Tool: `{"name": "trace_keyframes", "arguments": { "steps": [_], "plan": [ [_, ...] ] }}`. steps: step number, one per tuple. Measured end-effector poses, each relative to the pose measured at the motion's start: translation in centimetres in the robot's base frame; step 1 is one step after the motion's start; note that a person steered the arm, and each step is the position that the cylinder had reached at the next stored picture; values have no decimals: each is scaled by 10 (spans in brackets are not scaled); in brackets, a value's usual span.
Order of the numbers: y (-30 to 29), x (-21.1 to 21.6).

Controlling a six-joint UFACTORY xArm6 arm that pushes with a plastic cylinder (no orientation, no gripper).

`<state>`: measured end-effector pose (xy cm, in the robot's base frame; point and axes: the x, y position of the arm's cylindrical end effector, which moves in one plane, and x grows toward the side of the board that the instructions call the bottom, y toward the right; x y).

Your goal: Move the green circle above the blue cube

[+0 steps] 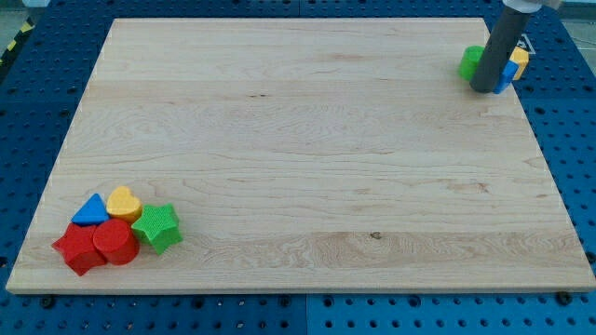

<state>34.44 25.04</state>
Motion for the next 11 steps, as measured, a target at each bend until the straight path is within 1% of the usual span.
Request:
{"name": "trace_keyframes", "arguments": {
  "steps": [2,5,6,7,8,9,10,11],
  "plan": [
    [0,-18],
    [0,-34],
    [0,-34],
    [-15,-17],
    [-28,-16],
    [-59,-56],
    [-61,-101],
    [-53,-136]
  ]
}}
